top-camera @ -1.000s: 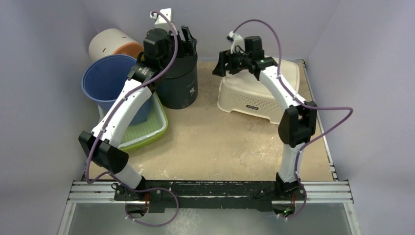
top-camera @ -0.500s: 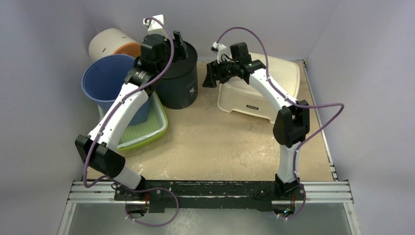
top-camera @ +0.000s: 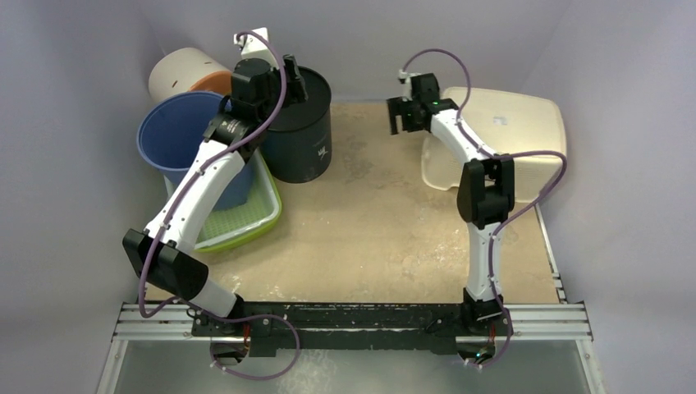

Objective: Turn the large container upside down

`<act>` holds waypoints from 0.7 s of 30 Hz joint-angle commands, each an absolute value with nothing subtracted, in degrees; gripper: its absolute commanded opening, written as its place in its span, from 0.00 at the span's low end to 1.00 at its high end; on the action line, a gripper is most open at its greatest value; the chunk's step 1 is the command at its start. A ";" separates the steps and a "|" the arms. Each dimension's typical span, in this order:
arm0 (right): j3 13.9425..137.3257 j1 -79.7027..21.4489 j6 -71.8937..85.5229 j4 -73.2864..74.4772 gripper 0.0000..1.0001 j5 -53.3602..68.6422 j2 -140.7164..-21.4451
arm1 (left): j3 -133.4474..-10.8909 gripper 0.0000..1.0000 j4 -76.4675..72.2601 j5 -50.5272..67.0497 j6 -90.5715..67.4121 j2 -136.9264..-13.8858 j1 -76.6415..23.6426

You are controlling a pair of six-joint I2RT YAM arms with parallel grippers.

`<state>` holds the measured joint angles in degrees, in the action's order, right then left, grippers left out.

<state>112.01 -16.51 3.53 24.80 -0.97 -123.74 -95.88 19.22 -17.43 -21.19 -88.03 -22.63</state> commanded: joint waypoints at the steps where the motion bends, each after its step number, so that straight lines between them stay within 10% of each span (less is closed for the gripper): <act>1: 113.86 -6.68 3.37 26.00 0.87 -7.76 -127.55 | -95.51 0.73 18.73 -18.19 -19.94 -84.31 -22.08; 21: 114.80 -11.24 -0.90 19.74 0.87 20.76 -116.81 | -91.13 0.70 20.62 -26.07 -25.10 -87.31 -19.53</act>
